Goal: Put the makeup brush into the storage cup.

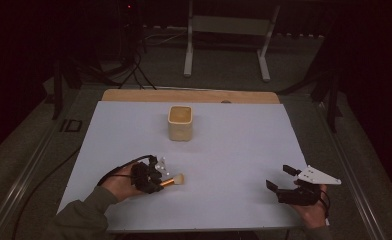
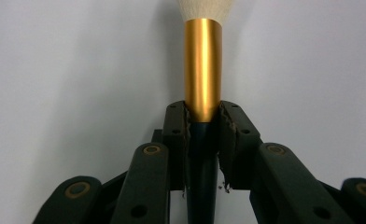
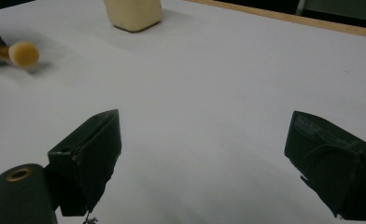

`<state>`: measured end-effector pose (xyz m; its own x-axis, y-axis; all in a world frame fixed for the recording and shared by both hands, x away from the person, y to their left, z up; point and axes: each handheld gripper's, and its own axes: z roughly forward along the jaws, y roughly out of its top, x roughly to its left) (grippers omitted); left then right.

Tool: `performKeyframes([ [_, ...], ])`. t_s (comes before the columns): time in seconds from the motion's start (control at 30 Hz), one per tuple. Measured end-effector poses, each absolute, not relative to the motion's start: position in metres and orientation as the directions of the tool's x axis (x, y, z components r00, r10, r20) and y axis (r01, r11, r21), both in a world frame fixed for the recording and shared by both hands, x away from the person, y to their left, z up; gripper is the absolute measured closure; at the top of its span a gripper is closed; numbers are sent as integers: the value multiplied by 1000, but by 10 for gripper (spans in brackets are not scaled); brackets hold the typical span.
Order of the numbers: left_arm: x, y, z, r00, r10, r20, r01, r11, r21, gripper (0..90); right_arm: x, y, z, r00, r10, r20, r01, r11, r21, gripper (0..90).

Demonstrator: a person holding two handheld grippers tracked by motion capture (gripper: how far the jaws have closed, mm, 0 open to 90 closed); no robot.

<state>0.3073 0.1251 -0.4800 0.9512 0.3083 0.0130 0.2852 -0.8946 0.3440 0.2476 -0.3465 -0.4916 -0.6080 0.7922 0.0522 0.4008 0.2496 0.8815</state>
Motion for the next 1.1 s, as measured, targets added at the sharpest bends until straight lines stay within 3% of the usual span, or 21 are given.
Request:
performKeyframes([
  [0.5,313,144,-462,888,456,56,387,-808,444,748,247,-346,-491,-609,792,52,399,248,883,108],
  [1.1,315,154,-451,839,540,76,430,-741,516,748,247,-346,-491,-610,791,46,393,251,884,108],
])
